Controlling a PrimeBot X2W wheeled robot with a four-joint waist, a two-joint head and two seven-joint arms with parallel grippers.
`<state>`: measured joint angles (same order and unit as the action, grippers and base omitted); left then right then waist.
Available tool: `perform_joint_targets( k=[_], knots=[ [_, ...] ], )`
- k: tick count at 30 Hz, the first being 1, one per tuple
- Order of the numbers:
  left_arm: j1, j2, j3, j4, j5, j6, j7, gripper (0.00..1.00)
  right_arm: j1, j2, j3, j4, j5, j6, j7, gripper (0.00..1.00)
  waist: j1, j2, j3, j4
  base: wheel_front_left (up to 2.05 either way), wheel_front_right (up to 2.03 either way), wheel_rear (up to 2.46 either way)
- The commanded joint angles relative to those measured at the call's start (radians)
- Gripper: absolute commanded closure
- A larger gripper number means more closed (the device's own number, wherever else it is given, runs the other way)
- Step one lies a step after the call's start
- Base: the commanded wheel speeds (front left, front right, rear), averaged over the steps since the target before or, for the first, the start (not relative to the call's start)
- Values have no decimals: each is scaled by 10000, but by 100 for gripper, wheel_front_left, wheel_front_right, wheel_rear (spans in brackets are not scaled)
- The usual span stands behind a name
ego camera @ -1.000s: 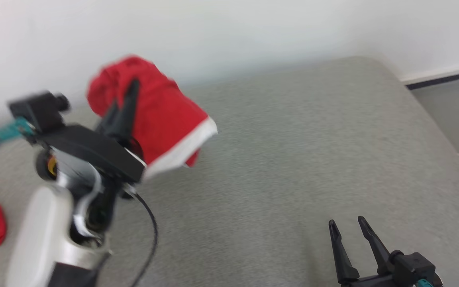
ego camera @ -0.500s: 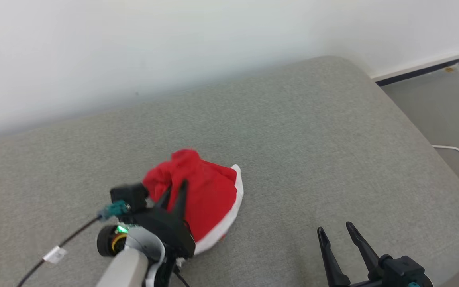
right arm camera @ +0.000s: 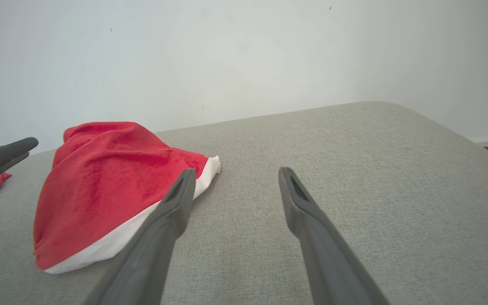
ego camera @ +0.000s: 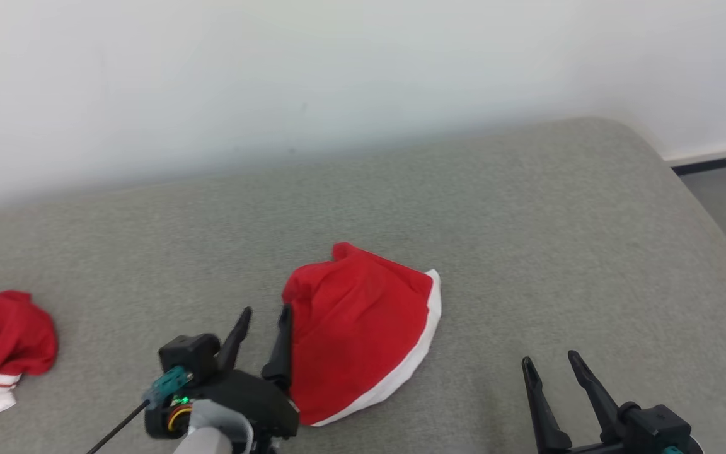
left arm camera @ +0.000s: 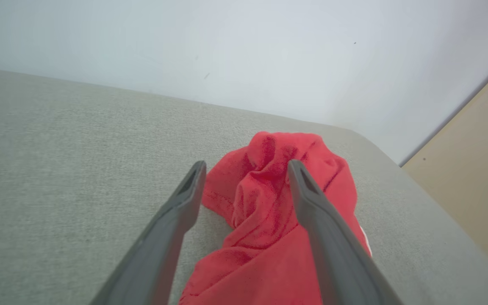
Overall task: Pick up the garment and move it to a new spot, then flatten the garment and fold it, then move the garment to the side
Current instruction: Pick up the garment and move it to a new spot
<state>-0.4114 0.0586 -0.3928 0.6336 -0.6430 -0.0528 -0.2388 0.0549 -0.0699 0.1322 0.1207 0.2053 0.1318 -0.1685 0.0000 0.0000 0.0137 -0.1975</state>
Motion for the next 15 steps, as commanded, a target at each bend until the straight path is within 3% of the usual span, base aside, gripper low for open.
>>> perform_joint_targets(
  k=[1,5,7,15],
  knots=[
    [359,175,187,-177,185,57,-174,0,102,-73,-102,-40,-53,-24,-30,0,0,0,-296,664,0,0,0],
    [957,479,782,-1041,559,202,-271,0,102,-139,-256,-45,-106,-24,-10,0,0,0,-450,1134,0,0,0],
    [1696,601,1529,-2252,1158,324,-262,0,145,-160,-380,1,-116,-22,-76,0,0,0,-556,1467,0,0,0],
    [3744,545,2760,-4190,2739,30,-268,0,299,-158,-565,332,-73,-22,-295,0,0,0,-821,2039,0,0,0]
  ],
)
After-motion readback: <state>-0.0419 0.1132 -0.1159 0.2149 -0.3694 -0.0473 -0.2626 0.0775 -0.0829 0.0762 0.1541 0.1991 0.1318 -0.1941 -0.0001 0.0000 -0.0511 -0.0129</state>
